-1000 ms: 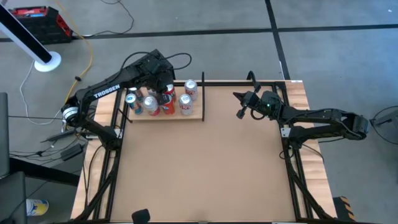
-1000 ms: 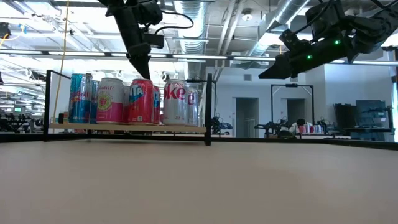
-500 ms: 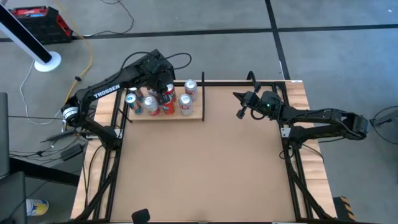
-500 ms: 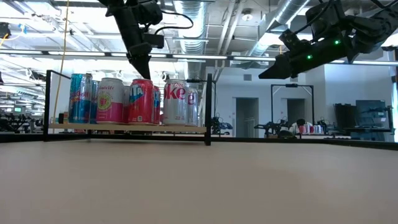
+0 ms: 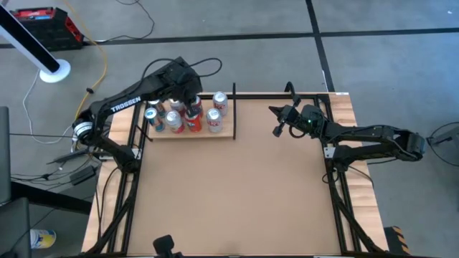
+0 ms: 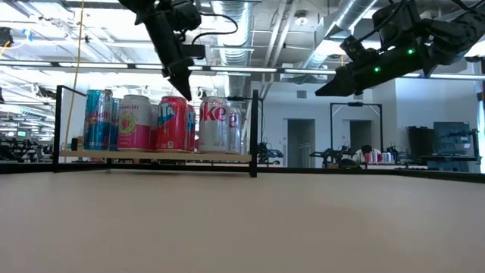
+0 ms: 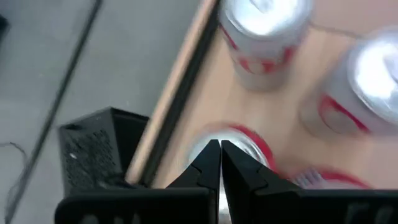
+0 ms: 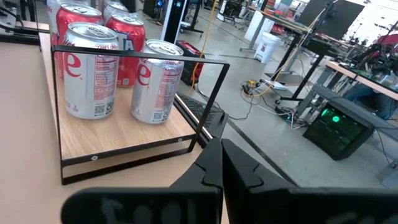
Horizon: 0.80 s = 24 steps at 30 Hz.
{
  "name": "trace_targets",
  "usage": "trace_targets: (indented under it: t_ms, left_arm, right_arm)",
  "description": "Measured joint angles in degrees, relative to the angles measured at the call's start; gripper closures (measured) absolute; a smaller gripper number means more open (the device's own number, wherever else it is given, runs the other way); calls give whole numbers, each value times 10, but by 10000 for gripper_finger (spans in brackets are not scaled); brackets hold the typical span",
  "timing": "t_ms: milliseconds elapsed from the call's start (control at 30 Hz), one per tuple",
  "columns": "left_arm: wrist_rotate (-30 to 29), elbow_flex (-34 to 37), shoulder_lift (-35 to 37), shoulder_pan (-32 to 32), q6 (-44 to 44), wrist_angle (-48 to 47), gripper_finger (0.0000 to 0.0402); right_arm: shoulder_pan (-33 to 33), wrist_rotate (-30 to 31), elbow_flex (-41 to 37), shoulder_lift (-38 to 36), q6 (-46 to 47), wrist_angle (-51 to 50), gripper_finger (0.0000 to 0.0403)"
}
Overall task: Place canned beverage on shelf
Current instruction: Adjust the soda cans on the shelf
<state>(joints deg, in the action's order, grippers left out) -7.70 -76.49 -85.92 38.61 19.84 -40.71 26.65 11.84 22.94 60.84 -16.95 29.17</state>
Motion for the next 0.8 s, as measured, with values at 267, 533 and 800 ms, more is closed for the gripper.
trace_targets:
  t_ms: [267,533,800]
  left_arm:
    - [-20,-1,-3,2,15,49,402]
    - [9,-1,1,2,16,-11,402]
    - [18,-1,1,1,10,-51,402]
  right_arm:
    - [0,0,0,0,0,0,382]
    - [0,0,0,0,0,0,382]
    - [0,0,0,0,0,0,382]
